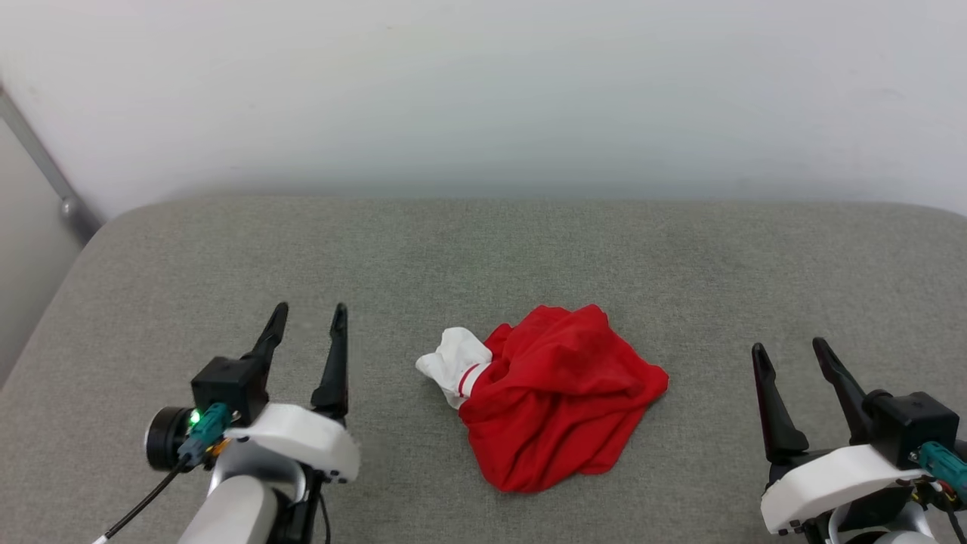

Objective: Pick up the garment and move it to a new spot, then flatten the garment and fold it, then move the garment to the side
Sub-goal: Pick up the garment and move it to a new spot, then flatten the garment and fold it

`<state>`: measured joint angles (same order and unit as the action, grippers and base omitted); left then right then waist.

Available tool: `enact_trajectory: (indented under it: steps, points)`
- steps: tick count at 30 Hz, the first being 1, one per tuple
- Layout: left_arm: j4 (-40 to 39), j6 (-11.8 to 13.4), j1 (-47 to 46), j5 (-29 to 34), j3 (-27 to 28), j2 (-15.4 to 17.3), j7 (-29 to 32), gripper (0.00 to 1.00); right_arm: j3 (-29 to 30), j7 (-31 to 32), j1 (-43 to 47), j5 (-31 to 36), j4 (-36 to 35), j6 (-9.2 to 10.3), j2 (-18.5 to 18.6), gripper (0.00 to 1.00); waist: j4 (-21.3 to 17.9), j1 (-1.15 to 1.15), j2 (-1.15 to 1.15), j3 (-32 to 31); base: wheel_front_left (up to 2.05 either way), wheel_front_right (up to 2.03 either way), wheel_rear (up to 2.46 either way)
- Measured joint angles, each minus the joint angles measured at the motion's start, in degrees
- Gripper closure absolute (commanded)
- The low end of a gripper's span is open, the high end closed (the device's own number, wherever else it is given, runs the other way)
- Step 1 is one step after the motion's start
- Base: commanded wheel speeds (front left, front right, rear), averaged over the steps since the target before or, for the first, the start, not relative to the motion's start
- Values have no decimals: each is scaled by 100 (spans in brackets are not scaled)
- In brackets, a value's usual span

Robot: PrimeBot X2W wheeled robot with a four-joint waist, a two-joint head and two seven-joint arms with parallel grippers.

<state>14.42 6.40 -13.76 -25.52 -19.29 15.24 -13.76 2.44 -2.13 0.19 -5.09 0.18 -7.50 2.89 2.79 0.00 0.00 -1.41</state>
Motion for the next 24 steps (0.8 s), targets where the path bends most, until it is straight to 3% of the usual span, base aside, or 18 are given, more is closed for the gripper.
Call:
enact_trajectory:
  steps: [5, 24]
  points:
    - [-193, 24, 344, -4, 10, 224, 134, 0, -33, 74, 151, -7, -4, 0, 0, 0, 15, 0, 0, -73, 0, 0, 0]
    - [-508, 176, 600, -97, -62, 255, 301, 0, -140, 124, 224, -49, 9, 0, 0, 0, -88, 0, 0, -152, 0, 0, 0]
